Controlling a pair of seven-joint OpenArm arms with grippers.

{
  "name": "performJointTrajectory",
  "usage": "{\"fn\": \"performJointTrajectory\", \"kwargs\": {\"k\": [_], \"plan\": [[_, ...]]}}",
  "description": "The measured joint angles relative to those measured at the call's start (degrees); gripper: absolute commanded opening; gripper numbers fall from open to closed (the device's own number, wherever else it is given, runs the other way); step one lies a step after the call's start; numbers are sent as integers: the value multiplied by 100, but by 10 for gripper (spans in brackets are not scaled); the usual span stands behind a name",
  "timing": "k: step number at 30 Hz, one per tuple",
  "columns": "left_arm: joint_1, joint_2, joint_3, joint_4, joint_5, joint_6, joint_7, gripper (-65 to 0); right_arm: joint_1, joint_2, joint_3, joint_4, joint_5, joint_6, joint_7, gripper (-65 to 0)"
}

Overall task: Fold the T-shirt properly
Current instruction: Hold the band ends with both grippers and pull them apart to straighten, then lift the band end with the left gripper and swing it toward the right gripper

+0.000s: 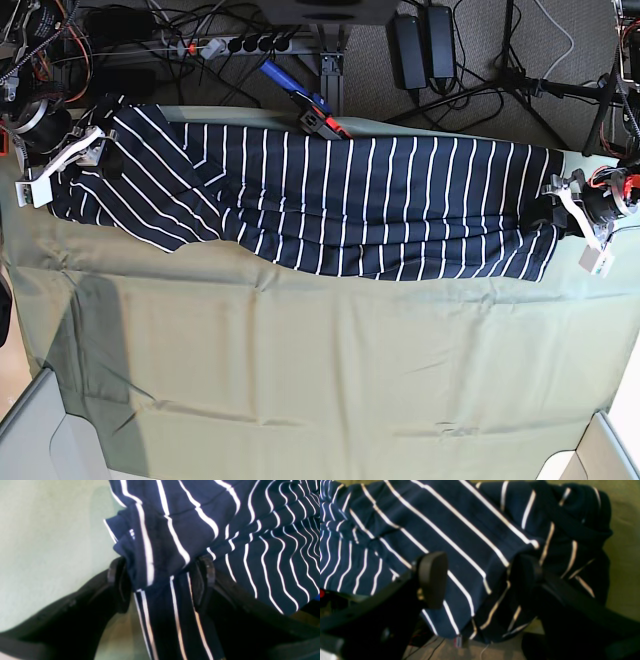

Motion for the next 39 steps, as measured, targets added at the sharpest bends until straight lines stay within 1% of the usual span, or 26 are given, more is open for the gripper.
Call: {"fn": "performJointTrajectory", "kwargs": {"k": [6,7,8,11,14,15,29,33,39], "plan": [[15,26,-2,0,-92,0,-15,-262,0,0,0,0,2,0,0,-226],[15,24,-4,0,-216,-7,57,-277,0,0,0,0,2,0,0,-226],[17,26,-2,0,-385,-17,157,-313,0,0,0,0,2,0,0,-226],[66,87,22,-2,-859,-24,457,-475,0,0,0,0,0,0,-2,-226],[96,101,31,-2,-933,-31,472,-617,0,0,0,0,2,0,0,-226],[92,85,31,-2,-935,-28,463,-650,0,0,0,0,0,0,-2,-226],[9,96,-26,-2,-898,-37,483,-650,20,2,0,0,0,0,20,-226],[-81,105,-284,39,-970,-37,494,-650,212,0,0,0,-7,0,20,-227],[-81,101,-787,529,-850,-37,520,-650,669,0,0,0,22,0,22,-227]]}}
